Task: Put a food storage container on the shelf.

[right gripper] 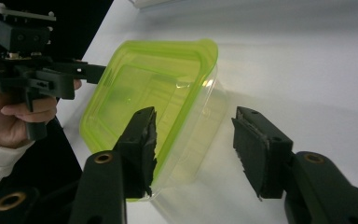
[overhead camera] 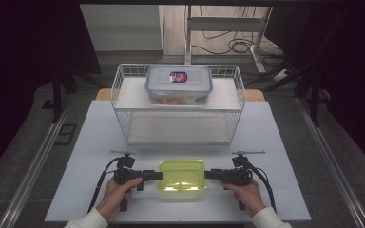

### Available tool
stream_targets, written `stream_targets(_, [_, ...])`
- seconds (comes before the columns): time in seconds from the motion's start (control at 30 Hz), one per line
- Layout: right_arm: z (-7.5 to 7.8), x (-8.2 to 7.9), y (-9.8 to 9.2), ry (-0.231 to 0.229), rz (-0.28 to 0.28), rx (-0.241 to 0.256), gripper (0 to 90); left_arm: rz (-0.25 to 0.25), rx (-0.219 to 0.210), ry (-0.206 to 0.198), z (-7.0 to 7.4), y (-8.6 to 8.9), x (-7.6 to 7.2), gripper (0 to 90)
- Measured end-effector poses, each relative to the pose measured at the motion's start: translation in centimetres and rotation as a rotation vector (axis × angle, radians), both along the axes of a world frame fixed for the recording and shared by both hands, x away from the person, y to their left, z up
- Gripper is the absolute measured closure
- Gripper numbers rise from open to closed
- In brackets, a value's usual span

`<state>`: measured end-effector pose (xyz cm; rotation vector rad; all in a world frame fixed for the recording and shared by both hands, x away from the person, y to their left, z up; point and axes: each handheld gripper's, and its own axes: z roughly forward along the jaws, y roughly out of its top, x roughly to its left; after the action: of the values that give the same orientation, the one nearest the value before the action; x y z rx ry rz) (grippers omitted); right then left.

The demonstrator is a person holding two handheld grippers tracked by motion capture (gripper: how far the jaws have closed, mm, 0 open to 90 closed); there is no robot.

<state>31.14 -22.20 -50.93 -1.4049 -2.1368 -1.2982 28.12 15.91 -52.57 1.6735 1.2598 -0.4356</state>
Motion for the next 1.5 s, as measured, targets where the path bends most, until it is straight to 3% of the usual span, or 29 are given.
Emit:
stream_targets(0.27, [-0.6,0.3,0.5,0.045,0.003,0.035,59.2,-0.017,-0.021,0.053,-0.6,-0.1,0.4,39.8])
stream_targets(0.43, [-1.0,0.6,0.8,0.080,0.002,0.066,65.0,-0.040,-0.044,0.079,-0.9,-0.3,0.5,50.9])
stream_targets(0.53, [-1.1,0.5,0.9,0.100,0.009,0.077,71.3,-0.045,-0.062,0.097,-1.2,-0.3,0.5,62.0])
stream_targets(0.57, [-1.2,0.5,1.0,0.116,-0.004,0.080,72.9,-0.042,-0.069,0.109,-1.4,-0.2,0.6,71.7])
stream_targets(0.63, [-1.1,0.5,0.9,0.128,-0.010,0.088,74.0,-0.034,-0.109,0.137,-1.7,0.1,0.6,72.8])
stream_targets(0.7, [-1.1,0.4,0.8,0.144,-0.018,0.110,76.0,-0.032,-0.105,0.127,-1.4,0.1,0.5,75.3])
stream_targets(0.87, [-0.6,-0.1,0.7,0.133,-0.015,0.130,79.8,-0.031,-0.104,0.086,-0.9,0.4,0.1,79.9])
stream_targets(1.03, [0.1,-0.4,0.6,0.097,-0.009,0.131,80.5,-0.037,-0.116,0.055,-0.2,0.5,-0.3,80.8])
stream_targets(1.5, [3.1,-1.3,1.2,-0.047,0.037,0.125,80.7,-0.032,-0.080,-0.046,2.1,1.0,-1.1,81.8])
